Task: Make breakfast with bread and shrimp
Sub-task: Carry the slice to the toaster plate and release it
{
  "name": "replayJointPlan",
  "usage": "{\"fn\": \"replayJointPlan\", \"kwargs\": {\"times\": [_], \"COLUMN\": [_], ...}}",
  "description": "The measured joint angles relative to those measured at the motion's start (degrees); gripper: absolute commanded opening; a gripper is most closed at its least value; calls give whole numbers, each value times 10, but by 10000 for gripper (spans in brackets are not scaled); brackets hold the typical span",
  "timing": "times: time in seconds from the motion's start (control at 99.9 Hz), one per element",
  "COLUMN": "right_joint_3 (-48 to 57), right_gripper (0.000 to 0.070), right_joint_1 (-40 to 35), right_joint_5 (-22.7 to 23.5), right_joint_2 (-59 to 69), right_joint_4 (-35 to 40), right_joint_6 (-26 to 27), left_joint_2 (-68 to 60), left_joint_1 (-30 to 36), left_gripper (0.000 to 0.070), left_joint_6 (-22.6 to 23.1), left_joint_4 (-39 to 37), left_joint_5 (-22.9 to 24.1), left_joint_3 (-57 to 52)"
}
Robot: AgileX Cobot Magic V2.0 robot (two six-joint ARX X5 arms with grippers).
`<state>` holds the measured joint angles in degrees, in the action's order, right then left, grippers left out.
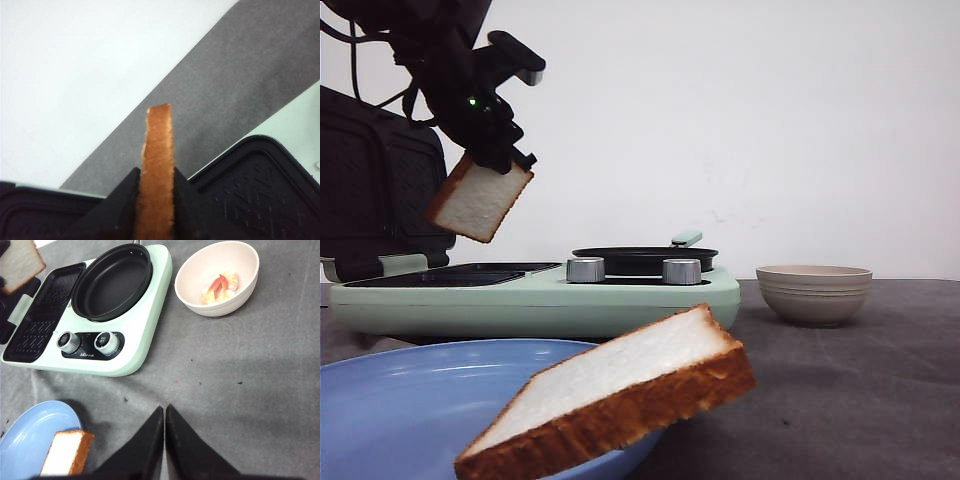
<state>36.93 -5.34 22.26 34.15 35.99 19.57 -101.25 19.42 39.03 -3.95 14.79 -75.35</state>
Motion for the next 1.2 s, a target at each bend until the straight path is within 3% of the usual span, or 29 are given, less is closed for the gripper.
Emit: {"fn": "replayJointPlan", "kwargs": {"times": [0.631, 1.201], "right_joint_3": [0, 0], "right_gripper": [0, 0], "right_joint_1": [0, 0], "right_joint_5": [0, 0], "right_joint_2": [0, 0], "right_joint_4": [12, 20], "right_joint_6": [-13, -14], "left_joint_2": [-50, -50], "left_joint_1": [1, 3], "left_gripper": [3, 3], "left_joint_6": [50, 38], "left_joint_4": [-14, 0], "left_joint_5": [7, 9], "left_joint_3": [-1, -1]}}
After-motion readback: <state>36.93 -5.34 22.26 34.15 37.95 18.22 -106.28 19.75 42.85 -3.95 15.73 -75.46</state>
